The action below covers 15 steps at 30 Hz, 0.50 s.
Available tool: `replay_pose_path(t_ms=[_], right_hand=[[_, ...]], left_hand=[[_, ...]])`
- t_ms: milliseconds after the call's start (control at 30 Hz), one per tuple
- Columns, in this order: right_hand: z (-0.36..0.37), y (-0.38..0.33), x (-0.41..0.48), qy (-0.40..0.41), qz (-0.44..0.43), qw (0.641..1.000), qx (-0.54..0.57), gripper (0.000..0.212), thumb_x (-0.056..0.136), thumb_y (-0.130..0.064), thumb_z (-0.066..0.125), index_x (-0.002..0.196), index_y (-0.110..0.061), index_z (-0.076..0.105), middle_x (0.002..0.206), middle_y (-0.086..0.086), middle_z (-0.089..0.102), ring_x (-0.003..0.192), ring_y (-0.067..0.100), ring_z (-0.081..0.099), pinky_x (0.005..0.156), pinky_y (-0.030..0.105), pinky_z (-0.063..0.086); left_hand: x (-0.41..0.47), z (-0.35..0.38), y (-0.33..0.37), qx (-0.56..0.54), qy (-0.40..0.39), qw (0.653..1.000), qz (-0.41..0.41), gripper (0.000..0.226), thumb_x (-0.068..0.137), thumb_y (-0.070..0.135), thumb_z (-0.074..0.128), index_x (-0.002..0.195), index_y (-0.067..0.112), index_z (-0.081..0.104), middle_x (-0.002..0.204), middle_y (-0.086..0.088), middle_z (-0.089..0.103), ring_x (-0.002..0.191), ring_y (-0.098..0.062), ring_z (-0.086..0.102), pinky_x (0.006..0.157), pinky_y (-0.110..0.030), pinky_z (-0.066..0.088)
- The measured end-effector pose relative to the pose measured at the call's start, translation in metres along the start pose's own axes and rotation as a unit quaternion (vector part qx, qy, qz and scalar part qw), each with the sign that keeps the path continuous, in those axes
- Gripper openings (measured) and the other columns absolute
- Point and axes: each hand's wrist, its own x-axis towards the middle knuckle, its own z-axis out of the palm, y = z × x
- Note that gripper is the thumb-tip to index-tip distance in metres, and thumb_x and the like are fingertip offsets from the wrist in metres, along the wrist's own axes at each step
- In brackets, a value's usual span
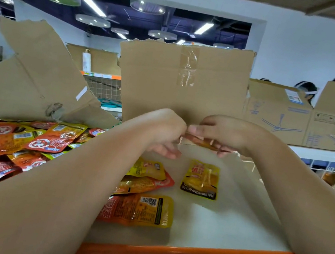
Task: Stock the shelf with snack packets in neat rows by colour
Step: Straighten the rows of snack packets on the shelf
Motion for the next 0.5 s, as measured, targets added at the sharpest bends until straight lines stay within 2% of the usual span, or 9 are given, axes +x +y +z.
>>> replay_pose_path(t_ms=[67,100,133,200,267,300,367,433,500], right_hand=[[0.005,-0.004,0.0,-0.035,-0.032,0.992,0.118,0.046,0.085,-0.054,0.064,0.101,-0.011,0.061,0.082,0.009,0.061,0.06,0.02,0.052,0.054,0.03,0.046],[0.007,-0.005,0.0,-0.048,-0.033,0.992,0.111,0.04,0.087,-0.05,0.065,0.1,-0.012,0.062,0.08,0.009,0.062,0.06,0.021,0.052,0.054,0.03,0.045],[0.009,-0.006,0.001,-0.056,-0.021,0.997,0.058,0.029,0.09,-0.046,0.067,0.093,-0.017,0.063,0.077,0.009,0.061,0.06,0.023,0.052,0.053,0.029,0.044],[0.011,-0.006,0.0,-0.091,0.038,0.988,-0.115,0.022,0.094,-0.038,0.068,0.079,-0.022,0.063,0.074,0.008,0.057,0.061,0.024,0.05,0.054,0.029,0.048],[0.012,-0.005,-0.004,-0.146,0.087,0.963,-0.211,0.023,0.091,-0.035,0.072,0.085,-0.017,0.06,0.078,0.008,0.056,0.065,0.023,0.054,0.062,0.033,0.056],[0.012,-0.005,-0.005,-0.158,0.095,0.959,-0.217,0.023,0.088,-0.033,0.075,0.09,-0.016,0.06,0.081,0.008,0.057,0.068,0.022,0.056,0.066,0.036,0.058],[0.01,-0.004,-0.006,-0.163,0.08,0.96,-0.213,0.029,0.083,-0.027,0.081,0.104,-0.02,0.062,0.091,0.009,0.061,0.075,0.02,0.059,0.069,0.037,0.061],[0.009,-0.005,-0.005,-0.15,0.058,0.96,-0.228,0.037,0.08,-0.02,0.083,0.111,-0.024,0.064,0.105,0.012,0.066,0.079,0.016,0.062,0.07,0.033,0.06],[0.009,-0.004,-0.002,-0.127,0.044,0.958,-0.252,0.034,0.081,-0.018,0.083,0.109,-0.024,0.064,0.113,0.014,0.068,0.08,0.016,0.062,0.07,0.03,0.058]], left_hand=[[0.005,-0.005,-0.003,-0.007,0.042,0.999,-0.025,0.026,0.107,0.014,0.04,0.091,0.009,0.06,0.091,-0.007,0.066,0.065,-0.02,0.061,0.049,-0.025,0.049],[0.008,-0.007,-0.006,0.01,0.055,0.998,-0.035,0.027,0.107,0.017,0.042,0.086,0.011,0.058,0.087,-0.007,0.063,0.066,-0.02,0.057,0.052,-0.025,0.048],[0.012,-0.008,-0.009,0.041,0.057,0.997,-0.041,0.027,0.108,0.023,0.044,0.088,0.011,0.059,0.088,-0.007,0.061,0.069,-0.02,0.055,0.055,-0.026,0.048],[0.018,-0.006,-0.015,0.163,0.012,0.986,-0.033,0.032,0.105,0.037,0.05,0.108,0.01,0.067,0.097,-0.007,0.067,0.076,-0.02,0.06,0.063,-0.028,0.053],[0.016,-0.002,-0.016,0.345,-0.015,0.938,0.002,0.045,0.099,0.049,0.057,0.127,0.015,0.068,0.116,-0.007,0.07,0.095,-0.024,0.068,0.082,-0.035,0.059],[0.011,0.001,-0.013,0.406,-0.014,0.913,0.018,0.052,0.095,0.053,0.06,0.132,0.018,0.067,0.123,-0.006,0.068,0.105,-0.027,0.067,0.093,-0.039,0.057],[0.003,0.003,-0.008,0.455,-0.023,0.89,0.029,0.065,0.092,0.058,0.063,0.144,0.019,0.059,0.141,-0.005,0.06,0.124,-0.029,0.059,0.107,-0.041,0.048],[-0.002,0.004,-0.005,0.486,-0.043,0.873,0.023,0.076,0.09,0.063,0.064,0.15,0.019,0.052,0.151,-0.004,0.052,0.134,-0.028,0.052,0.112,-0.042,0.043],[-0.004,0.004,-0.004,0.506,-0.053,0.861,0.012,0.078,0.088,0.065,0.067,0.149,0.018,0.053,0.15,-0.005,0.053,0.133,-0.029,0.053,0.11,-0.041,0.044]])
